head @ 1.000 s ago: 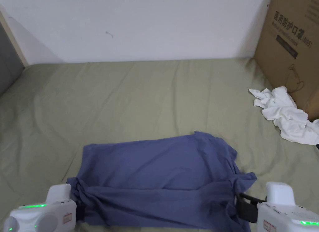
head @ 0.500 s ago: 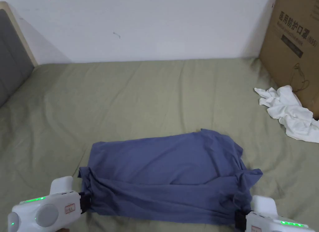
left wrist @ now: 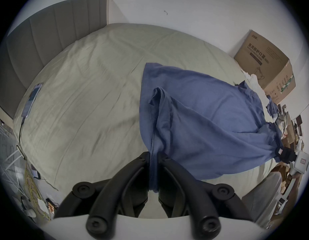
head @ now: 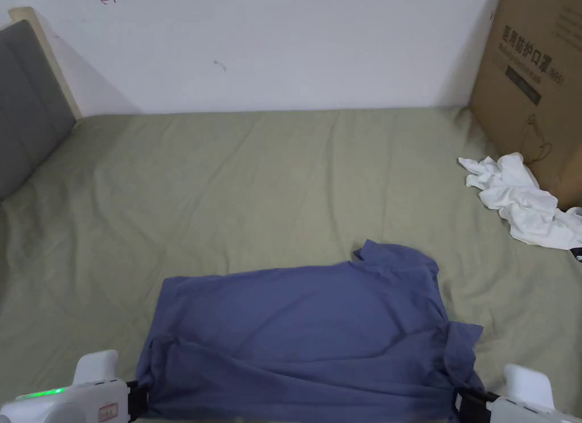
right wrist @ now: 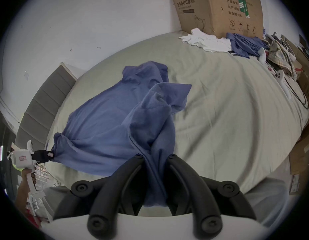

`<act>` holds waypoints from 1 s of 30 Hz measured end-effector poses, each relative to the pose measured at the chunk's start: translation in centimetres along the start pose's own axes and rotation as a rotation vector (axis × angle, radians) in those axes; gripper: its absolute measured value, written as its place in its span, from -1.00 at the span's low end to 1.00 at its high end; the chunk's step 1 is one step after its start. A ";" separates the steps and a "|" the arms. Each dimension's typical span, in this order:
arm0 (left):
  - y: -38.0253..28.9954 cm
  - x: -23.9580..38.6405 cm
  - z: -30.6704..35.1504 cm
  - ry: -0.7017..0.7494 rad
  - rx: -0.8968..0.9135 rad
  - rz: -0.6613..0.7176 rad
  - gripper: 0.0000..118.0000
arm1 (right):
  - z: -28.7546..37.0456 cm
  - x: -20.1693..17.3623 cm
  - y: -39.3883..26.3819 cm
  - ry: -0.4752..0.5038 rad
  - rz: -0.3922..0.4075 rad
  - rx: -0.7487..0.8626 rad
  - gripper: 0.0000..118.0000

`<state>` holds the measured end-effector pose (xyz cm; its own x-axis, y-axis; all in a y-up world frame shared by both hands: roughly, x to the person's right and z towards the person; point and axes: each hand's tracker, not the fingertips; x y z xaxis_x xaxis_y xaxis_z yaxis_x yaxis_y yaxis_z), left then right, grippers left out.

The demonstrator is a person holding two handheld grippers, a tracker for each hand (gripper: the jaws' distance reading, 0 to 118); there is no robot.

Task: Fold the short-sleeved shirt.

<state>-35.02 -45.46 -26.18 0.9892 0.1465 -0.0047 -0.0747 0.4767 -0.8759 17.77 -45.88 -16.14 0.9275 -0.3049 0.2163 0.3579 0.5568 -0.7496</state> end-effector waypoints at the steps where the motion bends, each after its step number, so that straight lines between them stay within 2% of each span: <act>1: -0.7 -0.3 -0.1 0.010 -0.009 -0.003 -0.80 | -0.1 0.2 -0.7 -0.005 0.002 -0.014 -0.71; 7: -2.6 -1.1 -2.1 0.026 -0.063 0.043 -0.80 | -3.3 0.9 -3.8 -0.071 0.000 -0.111 -0.71; 13: -2.7 0.0 -2.8 0.078 -0.083 0.010 -0.80 | -3.2 0.6 -4.2 -0.082 -0.035 -0.091 -0.68; 15: -2.3 0.2 -2.3 0.089 -0.085 0.034 -0.72 | -2.4 0.1 -3.7 -0.106 -0.018 -0.089 -0.43; 16: -2.1 0.4 -1.8 0.091 -0.082 0.057 -0.50 | -2.0 -0.2 -3.4 -0.123 -0.007 -0.075 -0.15; 17: -1.9 0.5 -1.3 0.083 -0.083 0.078 0.14 | -1.3 -0.4 -3.0 -0.120 0.004 -0.051 0.38; 18: -1.6 0.7 -0.6 0.069 -0.088 0.107 0.49 | -0.4 -0.7 -2.5 -0.107 0.019 -0.005 0.71; 19: -1.5 0.9 0.4 0.031 -0.055 0.127 0.52 | 0.4 -0.9 -1.8 -0.101 0.025 0.034 0.86; 23: 0.3 2.5 5.5 -0.066 0.134 0.127 0.60 | 4.8 -3.0 2.1 -0.090 0.082 0.192 0.88; 25: 1.4 3.7 8.4 -0.092 0.246 0.094 0.79 | 7.3 -4.5 3.9 -0.075 0.118 0.300 0.88; 26: 1.9 4.2 9.7 -0.096 0.294 0.078 0.95 | 8.4 -5.2 4.6 -0.079 0.130 0.354 0.88; 27: 2.4 4.8 11.0 -0.097 0.350 0.058 1.00 | 9.6 -6.0 5.5 -0.085 0.151 0.415 0.88; 30: 3.7 6.4 14.2 -0.064 0.496 0.008 1.00 | 12.5 -7.9 7.1 -0.088 0.202 0.549 0.88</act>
<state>-30.77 -30.49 -22.62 0.9798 0.1972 0.0325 -0.1486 0.8278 -0.5410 14.33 -29.85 -15.38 0.9801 -0.0992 0.1718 0.1553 0.9226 -0.3532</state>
